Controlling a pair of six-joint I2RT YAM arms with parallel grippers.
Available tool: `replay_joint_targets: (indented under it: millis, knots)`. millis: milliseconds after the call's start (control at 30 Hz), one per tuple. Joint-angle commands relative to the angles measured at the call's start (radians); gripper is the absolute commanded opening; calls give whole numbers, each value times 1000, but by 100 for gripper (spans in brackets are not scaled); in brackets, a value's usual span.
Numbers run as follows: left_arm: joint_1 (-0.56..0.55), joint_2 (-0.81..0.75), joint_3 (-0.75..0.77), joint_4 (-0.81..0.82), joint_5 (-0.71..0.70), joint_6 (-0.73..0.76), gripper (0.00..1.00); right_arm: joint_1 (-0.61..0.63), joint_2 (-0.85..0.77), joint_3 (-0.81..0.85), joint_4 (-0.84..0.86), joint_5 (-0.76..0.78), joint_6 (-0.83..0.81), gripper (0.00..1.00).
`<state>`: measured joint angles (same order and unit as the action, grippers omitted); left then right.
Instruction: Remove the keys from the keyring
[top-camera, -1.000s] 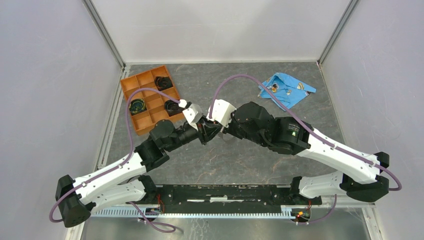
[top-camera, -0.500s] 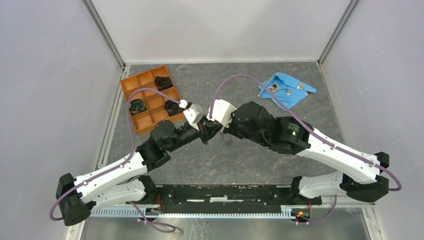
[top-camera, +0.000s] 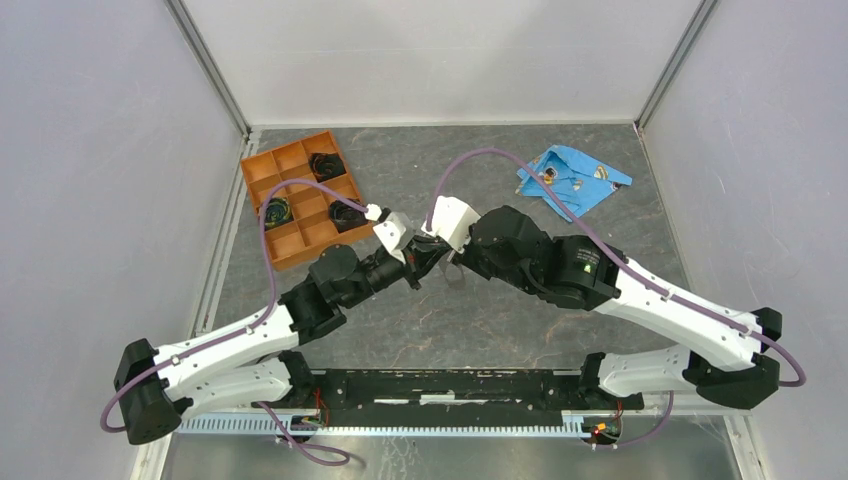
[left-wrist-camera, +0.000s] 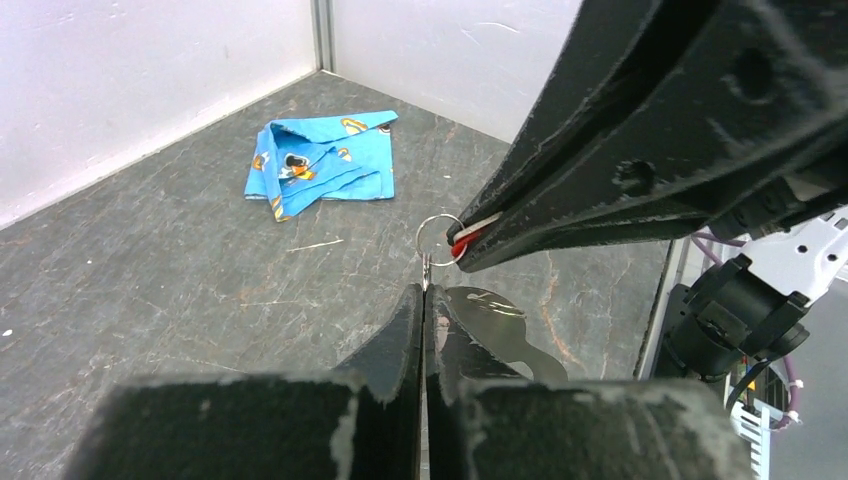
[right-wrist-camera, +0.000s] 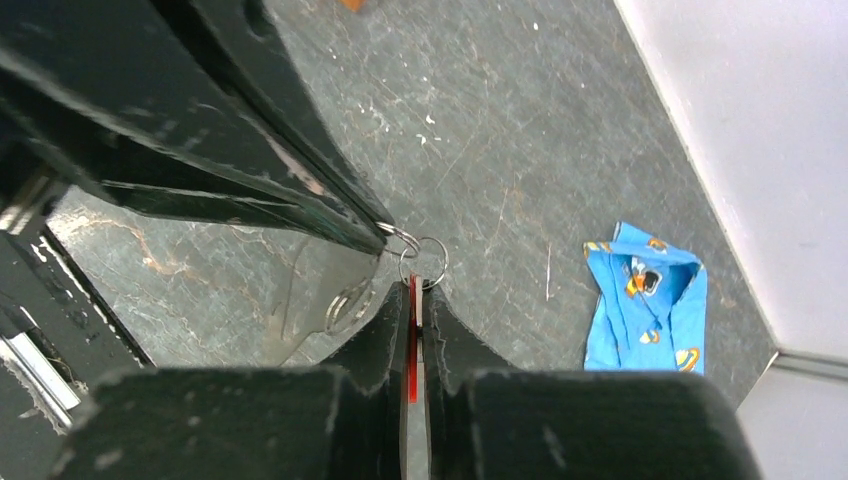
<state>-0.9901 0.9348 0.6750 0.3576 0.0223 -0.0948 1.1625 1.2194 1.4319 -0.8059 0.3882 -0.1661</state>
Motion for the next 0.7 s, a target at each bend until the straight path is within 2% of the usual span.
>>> replay_joint_targets:
  millis: [0,300,667]
  knots:
    - [-22,-2,-12,88,-64,66,2,-26,-40,-41,42,7,51,1]
    - [-41,-4,-31,127,-96,70,2,-37,-59,-78,74,-2,65,1]
    - [-41,9,-40,135,-209,3,2,-37,-58,-54,82,-13,48,1]
